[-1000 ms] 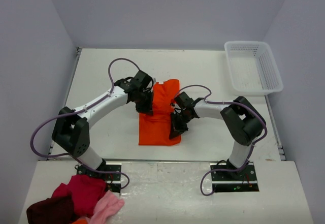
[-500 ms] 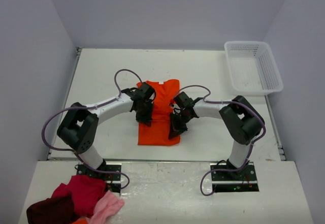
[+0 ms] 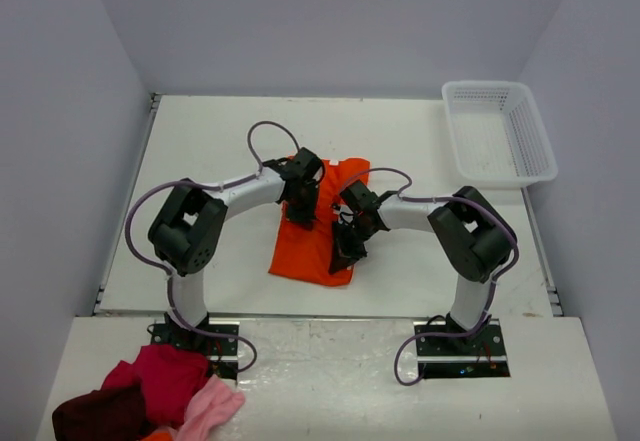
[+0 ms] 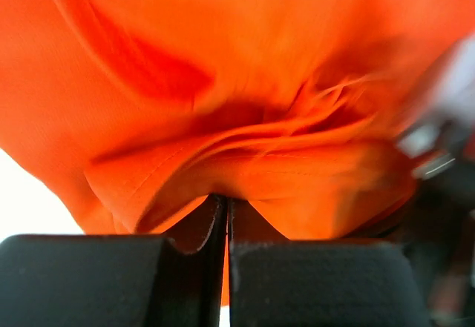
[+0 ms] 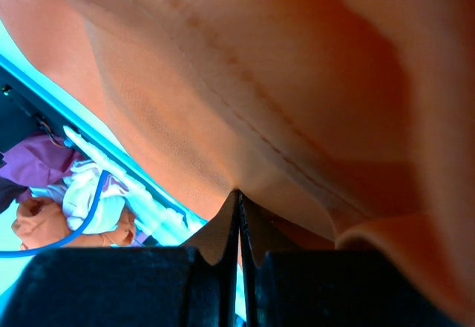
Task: Fold and stack the t-shirts
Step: Fold the folded rectangular tshirt in 1/3 of the way
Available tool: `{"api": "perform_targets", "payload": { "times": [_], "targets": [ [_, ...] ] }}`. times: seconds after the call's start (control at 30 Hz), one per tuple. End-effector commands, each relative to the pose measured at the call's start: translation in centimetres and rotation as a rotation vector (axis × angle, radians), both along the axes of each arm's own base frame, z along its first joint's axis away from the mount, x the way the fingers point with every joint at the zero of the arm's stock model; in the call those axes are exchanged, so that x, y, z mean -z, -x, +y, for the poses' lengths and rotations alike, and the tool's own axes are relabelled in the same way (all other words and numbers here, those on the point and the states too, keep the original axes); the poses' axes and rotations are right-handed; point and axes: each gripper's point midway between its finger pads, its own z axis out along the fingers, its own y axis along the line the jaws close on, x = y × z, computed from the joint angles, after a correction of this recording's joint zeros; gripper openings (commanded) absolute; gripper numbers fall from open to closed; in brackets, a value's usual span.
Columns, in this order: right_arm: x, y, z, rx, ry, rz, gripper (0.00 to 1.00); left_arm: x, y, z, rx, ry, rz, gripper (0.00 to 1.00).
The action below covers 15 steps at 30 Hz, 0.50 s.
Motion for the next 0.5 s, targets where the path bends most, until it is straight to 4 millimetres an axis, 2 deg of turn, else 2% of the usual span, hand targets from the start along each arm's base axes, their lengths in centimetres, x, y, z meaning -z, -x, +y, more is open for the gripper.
{"api": "perform_targets", "payload": {
  "times": [0.0,0.2,0.27,0.37,0.4,0.47],
  "targets": [
    [2.2,-0.2,-1.1,0.000,0.087,-0.025,0.00,-2.4,-4.1,-2.0,0.032,0.030,-0.129,0.00],
    [2.3,-0.2,-1.1,-0.001,0.090,-0.024,0.00,-3.6,-7.2,-2.7,0.028,0.025,-0.164,0.00],
    [2.3,-0.3,-1.0,0.000,0.090,-0.026,0.00,-3.2,-8.1,-1.9,0.005,0.014,-0.152,0.00],
    [2.3,-0.3,-1.1,0.001,0.094,-0.024,0.00,-3.9,-10.4,-0.9,-0.032,0.019,-0.181,0.00],
    [2.3,-0.3,-1.1,0.000,0.093,-0.027,0.00,-4.6,-11.6,-0.2,-0.055,0.021,-0.202,0.00],
    [2.4,-0.5,-1.2,0.013,0.098,-0.044,0.00,-5.1,-12.8,1.3,-0.089,-0.007,-0.203,0.00]
  ]
}}
